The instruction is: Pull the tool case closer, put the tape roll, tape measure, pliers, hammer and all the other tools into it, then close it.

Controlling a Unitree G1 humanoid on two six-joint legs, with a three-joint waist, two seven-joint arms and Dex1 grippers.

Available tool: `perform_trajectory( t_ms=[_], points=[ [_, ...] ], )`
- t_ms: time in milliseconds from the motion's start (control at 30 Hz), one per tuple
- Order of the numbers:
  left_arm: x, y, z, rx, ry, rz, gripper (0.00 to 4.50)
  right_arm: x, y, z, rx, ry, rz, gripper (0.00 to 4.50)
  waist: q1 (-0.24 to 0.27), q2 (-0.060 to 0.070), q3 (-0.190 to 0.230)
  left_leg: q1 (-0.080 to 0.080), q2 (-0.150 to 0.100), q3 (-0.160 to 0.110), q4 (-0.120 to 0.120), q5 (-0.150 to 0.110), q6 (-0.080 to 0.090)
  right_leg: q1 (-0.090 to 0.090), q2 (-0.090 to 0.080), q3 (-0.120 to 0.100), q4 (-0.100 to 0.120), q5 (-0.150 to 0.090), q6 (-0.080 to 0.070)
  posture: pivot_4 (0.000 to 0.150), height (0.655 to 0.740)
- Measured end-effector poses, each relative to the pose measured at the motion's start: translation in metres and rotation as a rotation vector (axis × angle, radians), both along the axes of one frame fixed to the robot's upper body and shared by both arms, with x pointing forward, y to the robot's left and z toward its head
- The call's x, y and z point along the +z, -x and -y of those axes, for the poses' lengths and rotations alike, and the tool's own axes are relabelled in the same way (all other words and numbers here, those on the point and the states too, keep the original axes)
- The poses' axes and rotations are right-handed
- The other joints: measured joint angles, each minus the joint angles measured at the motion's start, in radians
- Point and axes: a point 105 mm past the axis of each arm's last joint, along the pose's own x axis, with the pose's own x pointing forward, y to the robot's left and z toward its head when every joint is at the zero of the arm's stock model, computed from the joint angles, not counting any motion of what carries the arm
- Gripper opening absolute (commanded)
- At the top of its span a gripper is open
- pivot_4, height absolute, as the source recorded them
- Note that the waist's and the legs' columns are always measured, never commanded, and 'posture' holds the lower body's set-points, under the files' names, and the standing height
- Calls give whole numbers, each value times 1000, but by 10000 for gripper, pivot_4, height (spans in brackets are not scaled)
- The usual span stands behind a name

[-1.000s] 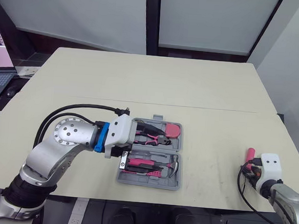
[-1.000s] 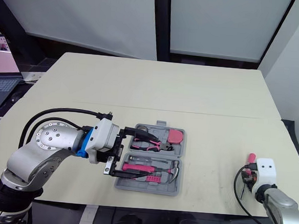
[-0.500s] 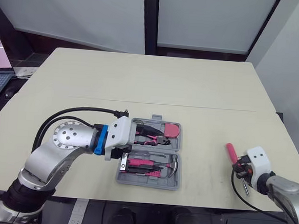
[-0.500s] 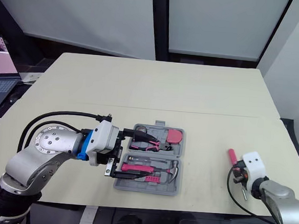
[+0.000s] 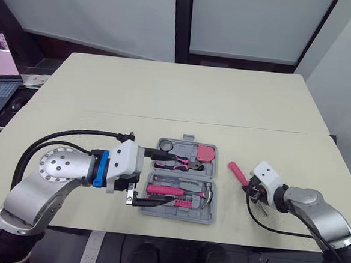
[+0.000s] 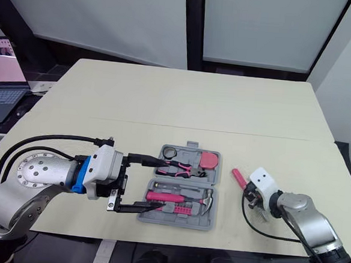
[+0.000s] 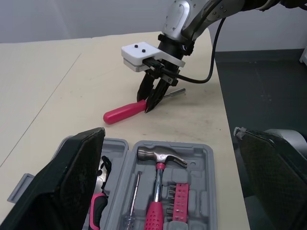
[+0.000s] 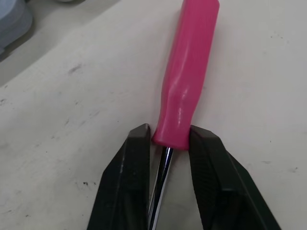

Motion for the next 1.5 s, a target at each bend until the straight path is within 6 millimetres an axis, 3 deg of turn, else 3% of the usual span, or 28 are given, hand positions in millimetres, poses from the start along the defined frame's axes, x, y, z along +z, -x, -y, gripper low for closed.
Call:
perform_trajectory(
  t_ms=[267, 567, 800, 1067, 1333, 1400, 1500],
  points=[
    [5, -1, 2, -10, 16, 7, 45000, -5, 1, -2, -52, -93, 78, 37157, -2, 0, 0, 0, 0, 0, 0, 0, 0, 0, 2, 0, 0, 0, 0, 1500, 7400],
    [5, -1, 1, -16, 17, 9, 45000, -10, 1, -2, -143, -147, 131, 37157, -3, 0, 0, 1, 0, 0, 0, 0, 0, 0, 2, 0, 1, 0, 0, 1500, 7400],
    [7, -1, 2, -27, 16, 19, 45000, -11, 0, -7, -141, -169, 152, 21286, -3, 0, 0, 1, 0, 0, 0, 0, 0, 0, 2, 0, 1, 0, 0, 1500, 7400],
    [6, -5, 0, -19, 18, 8, 45000, -11, -4, -8, -144, -166, 171, 7917, -4, 0, 0, 1, 0, 0, 0, 0, 0, 0, 2, 0, 1, 0, 0, 1500, 7400],
    [3, -5, -2, -18, 15, -2, 45000, -3, -1, -3, -49, -105, 141, 7191, -3, 1, 0, 1, 0, 0, 0, 0, 0, 0, 2, 0, 1, 0, 0, 1500, 7400],
    [0, -6, -9, -4, 13, -28, 45000, 13, 0, -6, 48, -70, 116, 7191, -8, 2, 0, 1, 0, 1, 0, 0, 0, -1, 2, 1, 2, 0, 0, 1500, 7400],
    [2, -12, -28, 37, -7, -41, 45000, 55, -6, -27, 231, -79, 96, 7191, -16, 2, 1, 3, 0, 0, 0, 0, 0, 0, 5, 0, 2, 1, -3, 1500, 7400]
  ],
)
